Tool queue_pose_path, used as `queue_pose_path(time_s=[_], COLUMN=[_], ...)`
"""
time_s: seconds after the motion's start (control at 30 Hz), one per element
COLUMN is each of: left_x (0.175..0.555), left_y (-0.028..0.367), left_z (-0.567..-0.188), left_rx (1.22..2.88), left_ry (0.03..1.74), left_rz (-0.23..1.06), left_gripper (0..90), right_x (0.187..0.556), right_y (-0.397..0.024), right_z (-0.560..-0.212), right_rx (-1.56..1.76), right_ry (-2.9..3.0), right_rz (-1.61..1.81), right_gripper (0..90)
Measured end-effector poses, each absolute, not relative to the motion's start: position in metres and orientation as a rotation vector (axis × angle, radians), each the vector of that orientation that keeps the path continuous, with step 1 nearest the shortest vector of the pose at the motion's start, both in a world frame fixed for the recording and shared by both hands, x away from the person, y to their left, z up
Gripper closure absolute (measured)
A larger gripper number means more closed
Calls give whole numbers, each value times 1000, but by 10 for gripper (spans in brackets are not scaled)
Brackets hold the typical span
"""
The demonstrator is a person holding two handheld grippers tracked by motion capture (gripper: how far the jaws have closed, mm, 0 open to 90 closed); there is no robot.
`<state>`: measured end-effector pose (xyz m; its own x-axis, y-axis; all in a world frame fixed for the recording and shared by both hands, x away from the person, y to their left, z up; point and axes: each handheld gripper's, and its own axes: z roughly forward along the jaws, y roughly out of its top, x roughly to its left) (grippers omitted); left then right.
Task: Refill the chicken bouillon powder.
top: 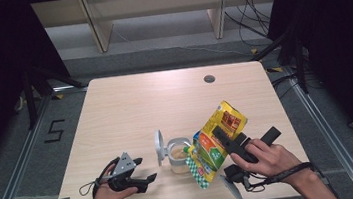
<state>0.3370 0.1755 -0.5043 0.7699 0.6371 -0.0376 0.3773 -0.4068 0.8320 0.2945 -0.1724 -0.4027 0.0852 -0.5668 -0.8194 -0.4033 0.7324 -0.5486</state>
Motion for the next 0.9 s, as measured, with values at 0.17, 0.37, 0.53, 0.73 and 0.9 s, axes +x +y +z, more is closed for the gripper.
queue_pose_path(time_s=[0.17, 0.37, 0.53, 0.73, 0.9], left_x=[337, 337, 337, 338, 338], left_y=[176, 176, 175, 176, 176], left_z=[-504, -504, -505, -505, -504], left_rx=[2046, 2049, 2035, 2051, 2063], left_ry=[756, 757, 772, 757, 755], left_rz=[350, 349, 336, 348, 350], left_gripper=[232, 232, 231, 232, 232], right_x=[295, 295, 294, 295, 294], right_y=[-173, -173, -174, -173, -173], right_z=[-403, -402, -402, -401, -401], right_rx=[-808, -808, -804, -821, -811], right_ry=[1539, 1549, 1540, 1536, 1551], right_rz=[-142, -138, -143, -140, -129], right_gripper=[604, 604, 604, 605, 606])
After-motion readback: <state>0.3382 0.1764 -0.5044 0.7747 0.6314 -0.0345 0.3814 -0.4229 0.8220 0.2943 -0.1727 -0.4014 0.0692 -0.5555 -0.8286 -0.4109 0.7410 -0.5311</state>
